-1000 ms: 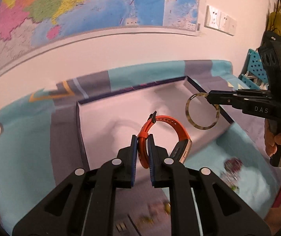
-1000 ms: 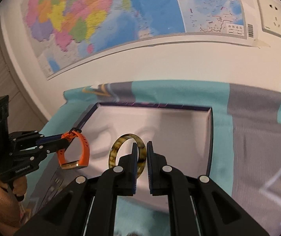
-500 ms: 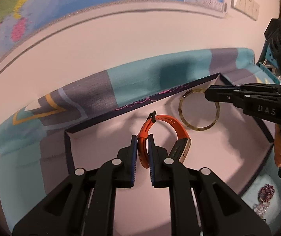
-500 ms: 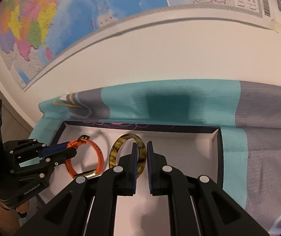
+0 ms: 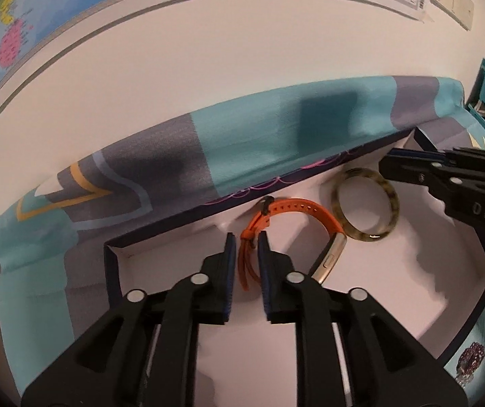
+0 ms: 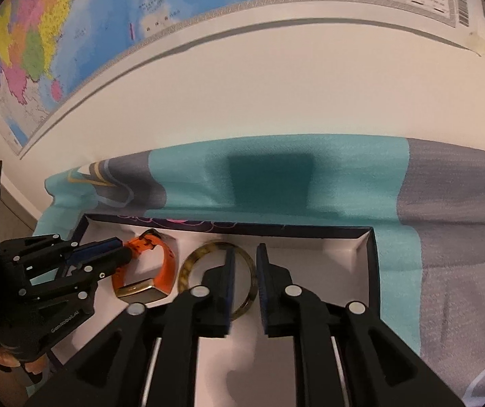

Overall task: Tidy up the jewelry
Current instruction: 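Open both grippers to release the watch band and bangle in the box, then move the right gripper to the clear crystal bracelet while the left gripper approaches the pink ring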

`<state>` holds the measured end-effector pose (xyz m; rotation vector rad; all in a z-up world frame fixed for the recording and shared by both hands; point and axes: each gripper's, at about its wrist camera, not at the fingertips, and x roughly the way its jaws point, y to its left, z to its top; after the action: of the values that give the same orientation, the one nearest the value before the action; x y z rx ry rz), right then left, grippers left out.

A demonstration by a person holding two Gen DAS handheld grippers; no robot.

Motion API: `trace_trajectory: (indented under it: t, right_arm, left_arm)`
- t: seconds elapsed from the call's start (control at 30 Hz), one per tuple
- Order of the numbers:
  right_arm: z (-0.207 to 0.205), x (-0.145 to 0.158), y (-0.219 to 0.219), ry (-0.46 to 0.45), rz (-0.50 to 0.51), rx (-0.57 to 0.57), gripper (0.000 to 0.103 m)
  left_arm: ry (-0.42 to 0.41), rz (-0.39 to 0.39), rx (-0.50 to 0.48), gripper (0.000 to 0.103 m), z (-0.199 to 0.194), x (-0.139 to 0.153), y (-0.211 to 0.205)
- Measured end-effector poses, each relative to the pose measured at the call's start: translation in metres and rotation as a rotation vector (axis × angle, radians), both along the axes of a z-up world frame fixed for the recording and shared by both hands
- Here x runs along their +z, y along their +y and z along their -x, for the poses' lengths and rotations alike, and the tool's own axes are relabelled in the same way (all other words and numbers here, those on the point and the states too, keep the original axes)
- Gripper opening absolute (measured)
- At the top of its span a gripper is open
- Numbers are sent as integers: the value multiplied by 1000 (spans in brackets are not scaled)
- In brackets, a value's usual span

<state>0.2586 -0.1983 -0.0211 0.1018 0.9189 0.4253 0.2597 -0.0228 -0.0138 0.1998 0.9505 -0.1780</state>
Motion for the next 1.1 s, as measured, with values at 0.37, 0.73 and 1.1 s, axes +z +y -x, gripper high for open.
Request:
trace_trajectory:
  t: [0.37,0.73,1.1]
  right_arm:
    - [85,34,-35,-114,-78,110,41]
    - [190,14,-59,-76,-5,246,42]
    - [245,3,-34,-74,3,385,41]
  left_arm:
    - [-167,123,10,47,80,41,23]
    - [-230,222,-11,57,191,48,36]
    - [-180,227,-48,65,244,15,21]
